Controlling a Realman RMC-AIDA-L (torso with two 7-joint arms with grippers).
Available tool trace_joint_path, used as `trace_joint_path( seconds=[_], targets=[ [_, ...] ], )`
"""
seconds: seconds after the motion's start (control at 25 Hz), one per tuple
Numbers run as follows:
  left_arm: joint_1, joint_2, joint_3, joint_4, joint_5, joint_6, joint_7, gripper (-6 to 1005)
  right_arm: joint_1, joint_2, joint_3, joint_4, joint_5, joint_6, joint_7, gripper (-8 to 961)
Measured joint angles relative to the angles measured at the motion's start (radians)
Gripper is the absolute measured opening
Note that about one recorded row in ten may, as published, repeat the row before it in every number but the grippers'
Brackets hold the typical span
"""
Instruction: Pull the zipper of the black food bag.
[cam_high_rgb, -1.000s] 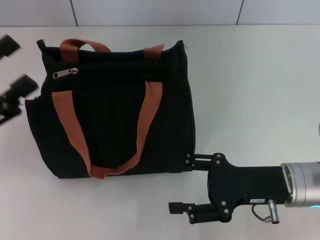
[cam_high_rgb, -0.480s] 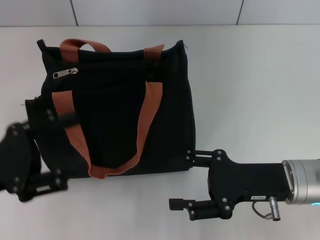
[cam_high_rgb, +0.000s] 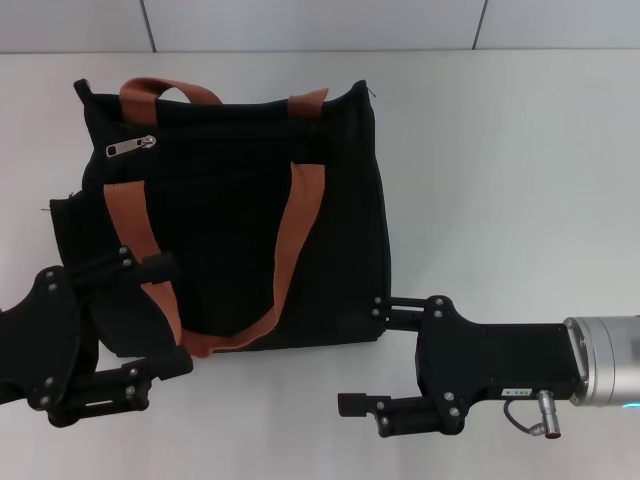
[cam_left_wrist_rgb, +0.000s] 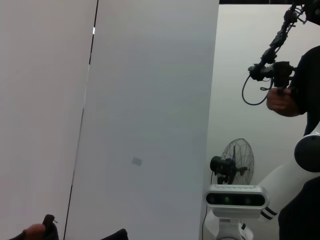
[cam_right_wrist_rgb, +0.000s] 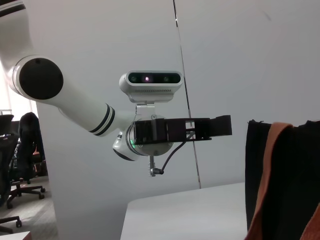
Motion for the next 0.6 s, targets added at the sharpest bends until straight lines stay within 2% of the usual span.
trace_joint_path(
  seconds=[0.2,0.4,0.6],
  targets=[
    [0.000,0.002,-0.001,0.000,0.000,0.000,0.000,697,0.000,0.000,0.001,-0.001,0.001,0.000,0.000,743],
    [-0.006,0.007,-0.042,0.000,-0.012,0.000,-0.011,692,0.000,0.000,0.000,-0.002,0.012,0.000,0.002,743],
    [-0.012,0.001,-0.035,-0.005,0.039,-0.001,-0.008,686,-0.001,0.000,0.000,-0.001,0.013,-0.004,0.002,742]
  ],
)
